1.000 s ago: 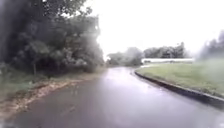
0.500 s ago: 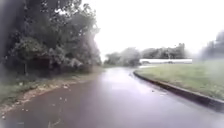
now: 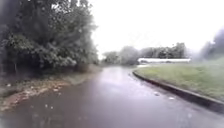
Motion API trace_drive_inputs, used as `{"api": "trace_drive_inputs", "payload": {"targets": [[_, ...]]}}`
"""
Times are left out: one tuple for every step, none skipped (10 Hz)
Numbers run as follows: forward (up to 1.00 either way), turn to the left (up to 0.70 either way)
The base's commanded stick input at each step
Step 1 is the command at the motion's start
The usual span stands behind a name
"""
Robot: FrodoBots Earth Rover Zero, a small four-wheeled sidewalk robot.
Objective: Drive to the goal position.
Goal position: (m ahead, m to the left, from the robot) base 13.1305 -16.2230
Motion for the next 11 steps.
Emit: {"api": "trace_drive_inputs", "payload": {"targets": [[0.70,0.00],[0.70,0.00],[0.70,0.00],[0.70,0.00],[0.70,0.00],[0.70,0.00],[0.70,0.00],[0.70,0.00],[0.70,0.00],[0.70,0.00],[0.70,0.00]]}}
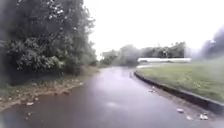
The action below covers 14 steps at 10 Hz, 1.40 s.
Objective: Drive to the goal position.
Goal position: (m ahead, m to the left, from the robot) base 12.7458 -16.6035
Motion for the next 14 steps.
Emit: {"api": "trace_drive_inputs", "payload": {"targets": [[0.70,0.00],[0.70,0.00],[0.70,0.00],[0.70,-0.02],[0.70,-0.04],[0.70,-0.14],[0.70,-0.14],[0.70,-0.14],[0.70,-0.14],[0.70,-0.14],[0.70,-0.14],[0.70,-0.14],[0.70,-0.14],[0.70,-0.14]]}}
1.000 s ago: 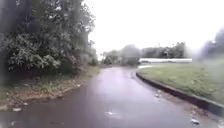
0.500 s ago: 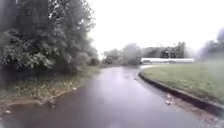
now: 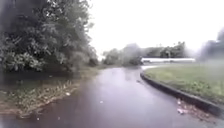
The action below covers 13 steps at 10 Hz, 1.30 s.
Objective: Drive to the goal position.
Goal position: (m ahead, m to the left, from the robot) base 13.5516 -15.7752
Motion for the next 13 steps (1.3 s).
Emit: {"api": "trace_drive_inputs", "payload": {"targets": [[0.70,-0.14],[0.70,-0.14],[0.70,-0.14],[0.70,-0.14],[0.70,-0.14],[0.70,-0.14],[0.70,-0.14],[0.70,-0.14],[0.70,-0.14],[0.70,-0.14],[0.70,-0.14],[0.70,-0.14],[0.70,-0.14]]}}
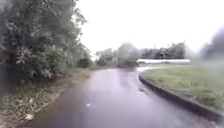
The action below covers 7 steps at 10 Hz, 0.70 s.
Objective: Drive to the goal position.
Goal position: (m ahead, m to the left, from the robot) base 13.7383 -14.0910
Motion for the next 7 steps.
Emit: {"api": "trace_drive_inputs", "payload": {"targets": [[0.70,-0.14],[0.70,-0.14],[0.70,-0.14],[0.70,-0.14],[0.70,-0.14],[0.70,-0.14],[0.70,-0.14]]}}
